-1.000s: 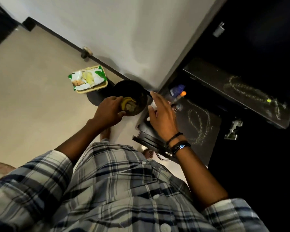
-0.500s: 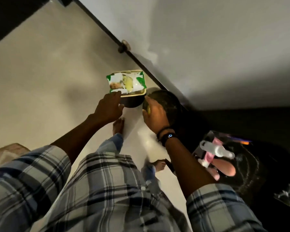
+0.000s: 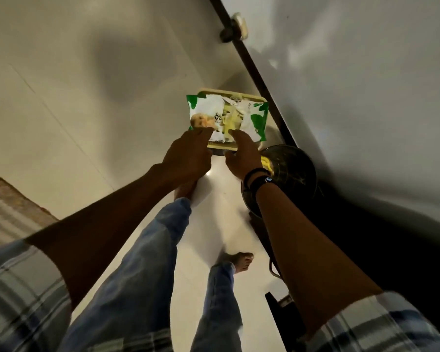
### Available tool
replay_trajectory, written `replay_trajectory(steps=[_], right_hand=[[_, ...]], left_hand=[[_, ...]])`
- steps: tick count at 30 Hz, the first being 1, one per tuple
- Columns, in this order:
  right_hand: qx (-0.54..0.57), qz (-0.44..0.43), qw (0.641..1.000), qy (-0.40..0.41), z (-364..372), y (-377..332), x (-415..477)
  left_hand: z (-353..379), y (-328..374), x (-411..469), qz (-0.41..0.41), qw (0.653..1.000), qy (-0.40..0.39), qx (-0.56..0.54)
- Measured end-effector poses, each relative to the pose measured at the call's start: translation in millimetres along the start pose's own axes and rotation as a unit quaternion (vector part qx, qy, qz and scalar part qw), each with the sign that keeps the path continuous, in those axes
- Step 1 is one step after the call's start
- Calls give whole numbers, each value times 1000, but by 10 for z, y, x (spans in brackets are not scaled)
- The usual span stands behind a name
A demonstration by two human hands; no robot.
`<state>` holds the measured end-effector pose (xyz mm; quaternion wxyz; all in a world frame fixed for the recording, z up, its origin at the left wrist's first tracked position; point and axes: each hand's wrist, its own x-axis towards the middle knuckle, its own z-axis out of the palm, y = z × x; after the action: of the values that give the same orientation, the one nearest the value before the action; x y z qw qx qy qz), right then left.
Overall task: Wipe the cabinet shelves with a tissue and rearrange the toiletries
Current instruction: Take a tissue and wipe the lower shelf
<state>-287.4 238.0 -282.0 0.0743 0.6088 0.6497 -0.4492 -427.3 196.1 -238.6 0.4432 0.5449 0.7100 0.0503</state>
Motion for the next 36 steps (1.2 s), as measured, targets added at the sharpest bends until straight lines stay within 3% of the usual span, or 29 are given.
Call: replay_trajectory(steps=[3, 11, 17, 23, 28, 36], right_hand=[[-43, -4, 999, -20, 108, 56, 274], [-28, 25, 998, -46, 173, 15, 744], [90, 58, 993, 49, -76, -71, 449], [371, 115, 912, 131, -403, -140, -235], [539, 130, 823, 123, -683, -244, -954], [666, 66, 733, 122, -1201, -335, -2443]], left_hand=[[105, -45, 157, -24, 1000, -4, -1], [223, -88, 242, -38, 999, -24, 16], [148, -31, 129, -58, 998, -29, -11], [-56, 233, -102, -43, 996, 7, -80], [-232, 621, -447, -34, 983, 32, -176], [-275, 1485, -1399, -29, 945, 22, -326]])
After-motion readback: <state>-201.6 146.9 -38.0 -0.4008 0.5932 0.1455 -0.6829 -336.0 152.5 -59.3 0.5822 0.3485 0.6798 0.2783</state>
